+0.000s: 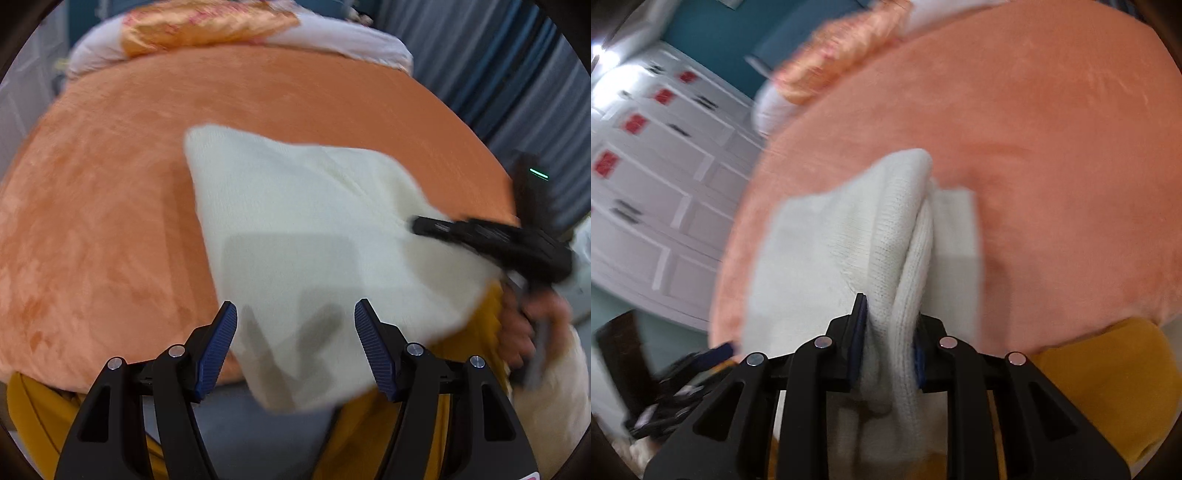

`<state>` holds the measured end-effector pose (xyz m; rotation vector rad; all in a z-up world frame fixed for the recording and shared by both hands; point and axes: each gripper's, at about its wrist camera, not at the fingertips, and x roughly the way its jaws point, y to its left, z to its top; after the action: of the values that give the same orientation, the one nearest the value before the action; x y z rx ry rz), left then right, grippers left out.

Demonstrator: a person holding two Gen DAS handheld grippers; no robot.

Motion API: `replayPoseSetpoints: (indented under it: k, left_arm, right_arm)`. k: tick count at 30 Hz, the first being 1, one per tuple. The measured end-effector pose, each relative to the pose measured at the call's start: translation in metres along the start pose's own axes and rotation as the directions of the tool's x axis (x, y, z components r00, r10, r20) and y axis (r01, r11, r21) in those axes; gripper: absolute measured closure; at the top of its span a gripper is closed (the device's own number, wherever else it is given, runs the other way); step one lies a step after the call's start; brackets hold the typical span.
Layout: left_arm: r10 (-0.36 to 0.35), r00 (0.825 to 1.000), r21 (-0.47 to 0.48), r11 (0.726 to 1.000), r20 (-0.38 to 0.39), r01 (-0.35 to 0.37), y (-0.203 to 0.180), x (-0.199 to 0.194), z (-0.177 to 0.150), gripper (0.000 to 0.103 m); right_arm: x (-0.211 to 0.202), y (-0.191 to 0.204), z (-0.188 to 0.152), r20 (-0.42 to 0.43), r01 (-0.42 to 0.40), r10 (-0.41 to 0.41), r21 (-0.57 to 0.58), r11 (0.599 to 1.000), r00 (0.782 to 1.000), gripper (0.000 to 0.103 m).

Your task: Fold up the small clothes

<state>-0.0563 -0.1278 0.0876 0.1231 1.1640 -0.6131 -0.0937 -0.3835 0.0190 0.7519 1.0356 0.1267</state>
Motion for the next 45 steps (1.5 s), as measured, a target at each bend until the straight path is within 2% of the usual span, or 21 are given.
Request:
replayPoseSetpoints:
  k: [2,6,9,10,13,15,17,20,21,23,24,26,27,29,32,35,38,40,41,43,45]
  left_arm:
    - [-0.038,0.996,0.055,0.998,-0.076,0.043,-0.005,0.002,-0.009,0.039]
    - [0.093,0.983,0.207,0.976,-0.158,-0.059,-0.016,0.010,-0.034,0.034]
    - [0.166,0.965,0.196,0.973,-0.204,-0.126,-0.008,0.027,-0.036,0.034]
    - [0.193,0.956,0.197,0.969,-0.220,-0.150,-0.005,0.032,-0.037,0.034]
    - [0.225,0.948,0.146,0.970,-0.226,-0.196,0.008,0.039,-0.037,0.038]
    - [0.196,0.956,0.059,0.980,-0.220,-0.188,0.026,0.036,-0.036,0.043]
    - [0.191,0.951,0.007,0.981,-0.243,-0.196,0.037,0.038,-0.038,0.045]
    - [0.232,0.928,0.014,0.971,-0.293,-0.238,0.041,0.049,-0.047,0.055]
    - [0.262,0.913,0.015,0.963,-0.314,-0.271,0.044,0.053,-0.051,0.060]
    - [0.298,0.898,0.005,0.950,-0.324,-0.313,0.049,0.053,-0.054,0.075]
    - [0.299,0.906,-0.015,0.948,-0.300,-0.318,0.053,0.044,-0.053,0.075]
    - [0.229,0.949,-0.077,0.965,-0.215,-0.250,0.057,0.017,-0.050,0.070]
    - [0.211,0.963,-0.091,0.969,-0.165,-0.228,0.056,0.003,-0.048,0.070]
    - [0.218,0.972,-0.085,0.971,-0.085,-0.225,0.051,-0.020,-0.043,0.064]
    - [0.243,0.969,-0.061,0.969,0.040,-0.240,0.034,-0.045,-0.026,0.051]
    - [0.173,0.979,-0.050,0.984,0.104,-0.168,0.008,-0.044,0.002,0.048]
    - [0.136,0.985,-0.037,0.990,0.105,-0.133,-0.027,-0.027,0.018,0.048]
    - [0.166,0.980,-0.002,0.986,0.106,-0.166,-0.040,-0.010,0.023,0.048]
    - [0.179,0.978,0.014,0.983,0.103,-0.181,-0.042,-0.008,0.022,0.048]
    - [0.231,0.969,0.064,0.969,0.087,-0.237,-0.055,0.008,0.022,0.048]
    - [0.254,0.964,0.077,0.963,0.082,-0.260,-0.055,0.015,0.020,0.048]
  right_arm:
    - [-0.001,-0.001,0.002,-0.002,-0.040,0.041,0.026,0.999,0.999,0.082]
    - [-0.014,0.019,0.015,0.036,-0.079,0.079,0.000,0.997,0.996,0.082]
    - [-0.027,0.030,0.021,0.062,-0.107,0.108,-0.018,0.994,0.992,0.083]
    - [-0.037,0.034,0.023,0.076,-0.112,0.113,-0.027,0.993,0.991,0.087]
    - [-0.055,0.048,0.023,0.122,-0.130,0.136,-0.050,0.990,0.983,0.088]
    - [-0.061,0.042,0.015,0.130,-0.069,0.080,-0.086,0.994,0.988,0.088]
    - [-0.043,0.023,0.006,0.075,0.020,-0.015,-0.069,0.997,0.997,0.088]
    - [0.004,-0.002,-0.015,-0.029,0.128,-0.129,-0.039,0.991,0.991,0.088]
    - [0.007,-0.005,-0.018,-0.029,0.128,-0.129,-0.032,0.991,0.991,0.088]
    - [0.003,-0.008,-0.018,-0.008,0.107,-0.107,-0.002,0.994,0.994,0.085]
    - [-0.002,-0.008,-0.016,0.002,0.110,-0.110,0.003,0.994,0.994,0.083]
    - [-0.013,-0.004,-0.010,0.030,0.138,-0.138,-0.004,0.990,0.990,0.081]
    - [-0.021,-0.001,-0.008,0.055,0.166,-0.165,-0.016,0.986,0.985,0.081]
    - [-0.040,0.010,-0.007,0.103,0.205,-0.198,-0.053,0.977,0.975,0.081]
    - [-0.058,0.036,-0.013,0.136,0.177,-0.158,-0.140,0.974,0.978,0.081]
    - [-0.051,0.071,-0.030,0.087,0.138,-0.120,-0.253,0.958,0.989,0.081]
    - [-0.023,0.076,-0.051,0.012,0.179,-0.185,-0.319,0.931,0.983,0.082]
    - [0.006,0.061,-0.062,-0.028,0.272,-0.300,-0.341,0.900,0.954,0.086]
    - [0.025,0.051,-0.066,-0.069,0.286,-0.326,-0.333,0.899,0.943,0.089]
    - [0.030,0.047,-0.068,-0.087,0.279,-0.318,-0.302,0.912,0.944,0.090]
    - [0.019,0.056,-0.063,-0.060,0.279,-0.309,-0.296,0.914,0.949,0.089]
